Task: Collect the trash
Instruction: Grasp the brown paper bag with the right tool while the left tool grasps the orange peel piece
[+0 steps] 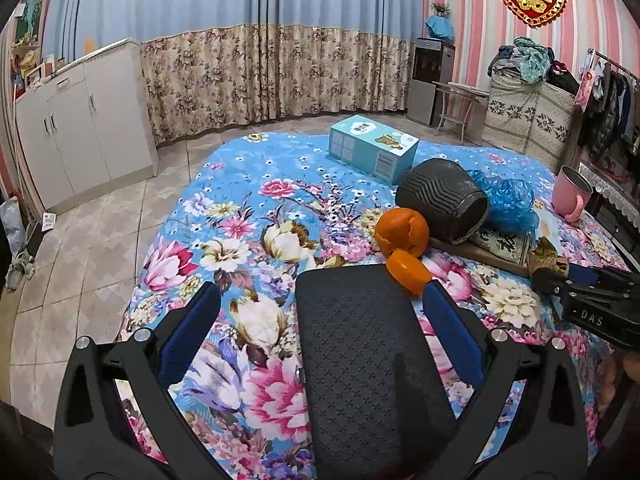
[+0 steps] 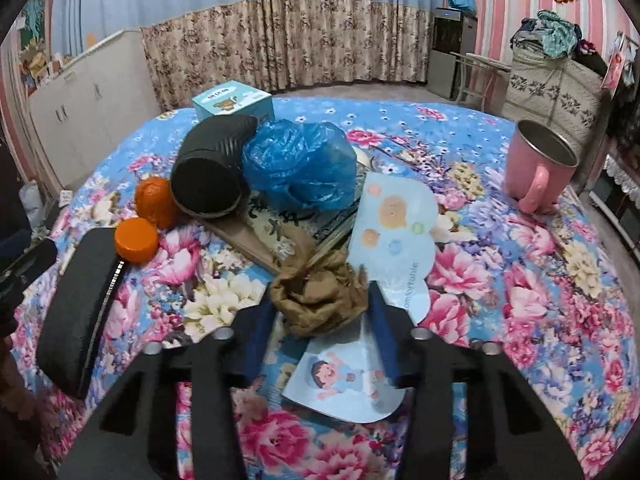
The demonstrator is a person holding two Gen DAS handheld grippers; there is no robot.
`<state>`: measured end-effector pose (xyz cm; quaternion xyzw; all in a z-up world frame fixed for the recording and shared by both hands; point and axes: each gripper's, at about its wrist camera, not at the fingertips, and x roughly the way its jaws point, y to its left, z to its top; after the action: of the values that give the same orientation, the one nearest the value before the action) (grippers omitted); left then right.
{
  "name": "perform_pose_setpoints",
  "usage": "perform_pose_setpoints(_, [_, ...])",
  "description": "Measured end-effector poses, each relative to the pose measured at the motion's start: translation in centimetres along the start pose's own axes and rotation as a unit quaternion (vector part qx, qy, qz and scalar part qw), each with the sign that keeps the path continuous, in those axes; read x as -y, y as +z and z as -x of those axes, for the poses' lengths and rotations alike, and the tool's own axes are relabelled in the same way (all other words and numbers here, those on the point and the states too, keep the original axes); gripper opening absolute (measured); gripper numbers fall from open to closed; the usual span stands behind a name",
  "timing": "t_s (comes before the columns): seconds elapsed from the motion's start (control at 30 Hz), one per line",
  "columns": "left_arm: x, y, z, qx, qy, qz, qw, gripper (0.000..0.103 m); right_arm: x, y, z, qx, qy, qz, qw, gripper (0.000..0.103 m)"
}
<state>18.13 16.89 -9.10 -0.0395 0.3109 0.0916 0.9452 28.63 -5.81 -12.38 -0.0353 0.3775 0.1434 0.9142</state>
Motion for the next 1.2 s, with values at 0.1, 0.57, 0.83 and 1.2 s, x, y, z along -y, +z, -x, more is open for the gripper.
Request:
perform_pose_setpoints(0.1, [0.8,0.3,-0.4,-0.002,-0.006,-0.001,1.0000,0.098,0.4,-0.1,1.3,0.024,0.000,0.001,1.000,0.042])
perform_pose_setpoints(0.57, [5.6,0.9,-5.5,-0.076,-0.016,-0.047,0.9959,0.085,6.8,-0.8,5.2,0.059,-0.022,-0.065,0.996,0.042])
perform_pose_setpoints(0.83, [6.4,1.6,-6.7,-0.095,-0.018,-0.068,0.9930,0.068,8.6,-1.2,5.6,0.064,-0.020,-0.094,0.993,0.042])
perform_pose_setpoints(1.2, [6.4,2.1,-6.6,-0.099,0.003,-0.085,0.9914,0.036,10.9,-2.1,8.1,0.079,-0.024,-0.128,0.988,0.042])
